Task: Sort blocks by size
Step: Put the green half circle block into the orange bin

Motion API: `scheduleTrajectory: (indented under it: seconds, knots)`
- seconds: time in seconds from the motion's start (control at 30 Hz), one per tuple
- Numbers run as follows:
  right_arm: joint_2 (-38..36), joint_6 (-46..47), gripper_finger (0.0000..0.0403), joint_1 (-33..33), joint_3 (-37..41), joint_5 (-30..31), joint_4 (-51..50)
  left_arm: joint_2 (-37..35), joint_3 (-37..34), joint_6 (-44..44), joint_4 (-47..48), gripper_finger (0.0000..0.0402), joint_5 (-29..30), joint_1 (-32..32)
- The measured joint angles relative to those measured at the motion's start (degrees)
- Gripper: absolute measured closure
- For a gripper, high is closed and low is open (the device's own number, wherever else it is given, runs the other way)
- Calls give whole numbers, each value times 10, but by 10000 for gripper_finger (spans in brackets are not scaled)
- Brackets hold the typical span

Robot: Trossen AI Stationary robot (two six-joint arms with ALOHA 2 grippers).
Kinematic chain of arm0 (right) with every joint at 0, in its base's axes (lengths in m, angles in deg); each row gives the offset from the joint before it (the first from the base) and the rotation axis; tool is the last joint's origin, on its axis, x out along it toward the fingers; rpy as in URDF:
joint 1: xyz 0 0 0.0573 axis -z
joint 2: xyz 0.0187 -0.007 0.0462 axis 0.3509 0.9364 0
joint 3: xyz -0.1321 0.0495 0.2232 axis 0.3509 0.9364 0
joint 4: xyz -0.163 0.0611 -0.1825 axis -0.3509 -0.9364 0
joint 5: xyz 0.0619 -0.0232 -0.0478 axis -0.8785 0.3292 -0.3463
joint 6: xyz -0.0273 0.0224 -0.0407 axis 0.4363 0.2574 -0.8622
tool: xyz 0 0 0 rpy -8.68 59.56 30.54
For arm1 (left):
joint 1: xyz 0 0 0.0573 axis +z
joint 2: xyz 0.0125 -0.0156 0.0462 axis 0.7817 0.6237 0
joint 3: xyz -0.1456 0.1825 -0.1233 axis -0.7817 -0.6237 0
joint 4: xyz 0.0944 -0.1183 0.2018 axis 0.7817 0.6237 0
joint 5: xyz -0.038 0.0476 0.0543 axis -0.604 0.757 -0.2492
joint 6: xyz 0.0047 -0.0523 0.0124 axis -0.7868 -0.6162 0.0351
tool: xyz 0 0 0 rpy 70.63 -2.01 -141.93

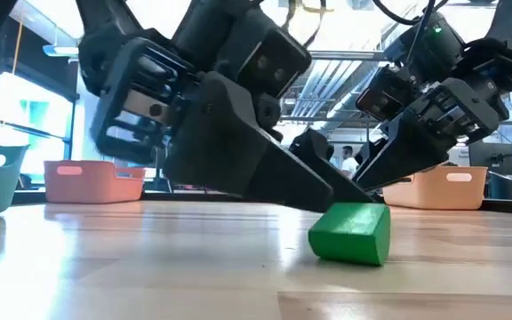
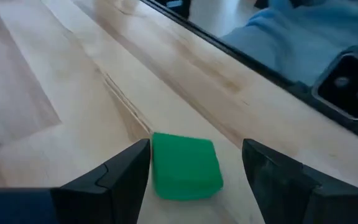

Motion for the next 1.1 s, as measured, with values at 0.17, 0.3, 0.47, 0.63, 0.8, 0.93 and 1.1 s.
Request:
scheduleTrajectory:
  seconds: [0.17,0.3,0.47,0.63,0.8,0.93,1.1]
  knots:
    - [0,29,249,-38,0,29,-1,0,1,46,2,163,153,-46]
    - [0,49,249,-83,0,71,1,1,1,36,5,163,300,-77]
    - [0,69,249,-141,0,101,3,2,1,-13,7,163,362,-97]
    - [0,98,249,-194,0,123,3,2,1,-65,-1,163,383,-104]
    - [0,104,250,-239,0,164,3,3,1,-114,0,163,384,-105]
    - [0,104,250,-262,0,200,3,3,1,-142,1,163,402,-106]
    - [0,103,250,-276,0,217,3,3,1,-146,2,163,414,-106]
